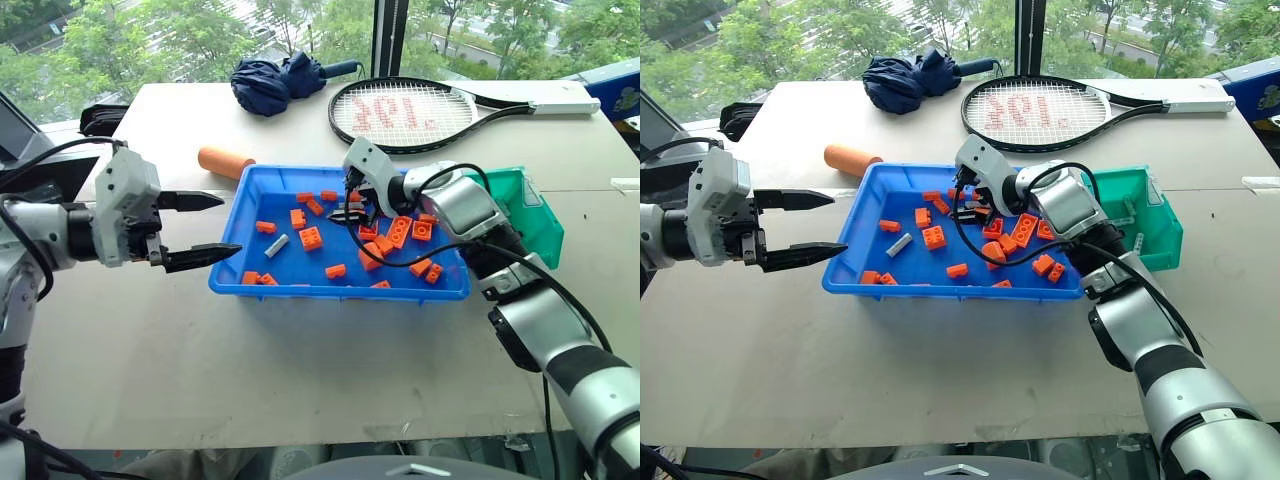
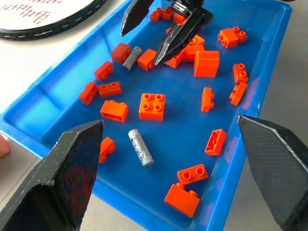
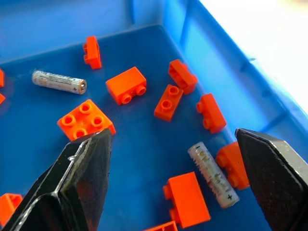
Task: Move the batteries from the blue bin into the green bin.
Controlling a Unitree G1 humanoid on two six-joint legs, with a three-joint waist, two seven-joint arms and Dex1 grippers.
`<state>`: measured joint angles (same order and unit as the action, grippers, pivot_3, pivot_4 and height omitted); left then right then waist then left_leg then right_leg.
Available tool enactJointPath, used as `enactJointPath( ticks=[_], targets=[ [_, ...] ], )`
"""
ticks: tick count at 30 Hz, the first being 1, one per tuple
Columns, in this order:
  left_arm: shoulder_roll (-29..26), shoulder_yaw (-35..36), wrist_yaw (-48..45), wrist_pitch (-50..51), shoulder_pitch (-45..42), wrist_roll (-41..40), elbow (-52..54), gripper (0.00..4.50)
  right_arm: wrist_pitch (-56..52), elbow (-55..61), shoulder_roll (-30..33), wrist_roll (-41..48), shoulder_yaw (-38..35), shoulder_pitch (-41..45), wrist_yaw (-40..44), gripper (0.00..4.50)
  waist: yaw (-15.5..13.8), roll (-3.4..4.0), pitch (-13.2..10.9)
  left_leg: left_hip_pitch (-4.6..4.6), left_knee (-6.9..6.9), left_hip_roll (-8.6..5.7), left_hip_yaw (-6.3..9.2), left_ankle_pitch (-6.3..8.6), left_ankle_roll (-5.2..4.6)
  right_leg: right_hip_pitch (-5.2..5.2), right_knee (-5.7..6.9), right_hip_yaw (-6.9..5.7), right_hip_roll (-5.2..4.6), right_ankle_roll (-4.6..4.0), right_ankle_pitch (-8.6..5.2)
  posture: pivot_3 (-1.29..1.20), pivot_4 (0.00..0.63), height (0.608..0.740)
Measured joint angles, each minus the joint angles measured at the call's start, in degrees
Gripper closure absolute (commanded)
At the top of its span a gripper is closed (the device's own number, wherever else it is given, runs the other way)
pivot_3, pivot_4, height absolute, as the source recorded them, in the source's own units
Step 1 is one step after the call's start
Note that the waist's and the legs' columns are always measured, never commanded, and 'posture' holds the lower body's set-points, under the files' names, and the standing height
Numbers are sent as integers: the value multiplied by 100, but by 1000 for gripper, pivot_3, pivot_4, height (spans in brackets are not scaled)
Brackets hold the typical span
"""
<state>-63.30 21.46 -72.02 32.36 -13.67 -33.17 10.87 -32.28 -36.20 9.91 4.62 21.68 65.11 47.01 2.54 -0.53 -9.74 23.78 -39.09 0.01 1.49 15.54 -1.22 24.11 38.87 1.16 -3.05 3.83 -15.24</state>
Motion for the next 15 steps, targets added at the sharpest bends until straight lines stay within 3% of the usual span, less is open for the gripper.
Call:
enactJointPath(
  ticks=[5,15],
  targets=[
    [-9,327,91,113,306,-48,200,0,265,-859,-178,-220,-12,103,-7,391,-5,1,-1,2,3,-1,-3,0,1,4,-2,3,-3,-1,1,0,150,740],
    [-52,397,98,102,319,-61,143,0,277,-914,-221,-437,-90,134,24,391,-1,1,0,1,3,0,-2,0,1,4,1,2,-3,-3,2,0,150,740]
  ],
)
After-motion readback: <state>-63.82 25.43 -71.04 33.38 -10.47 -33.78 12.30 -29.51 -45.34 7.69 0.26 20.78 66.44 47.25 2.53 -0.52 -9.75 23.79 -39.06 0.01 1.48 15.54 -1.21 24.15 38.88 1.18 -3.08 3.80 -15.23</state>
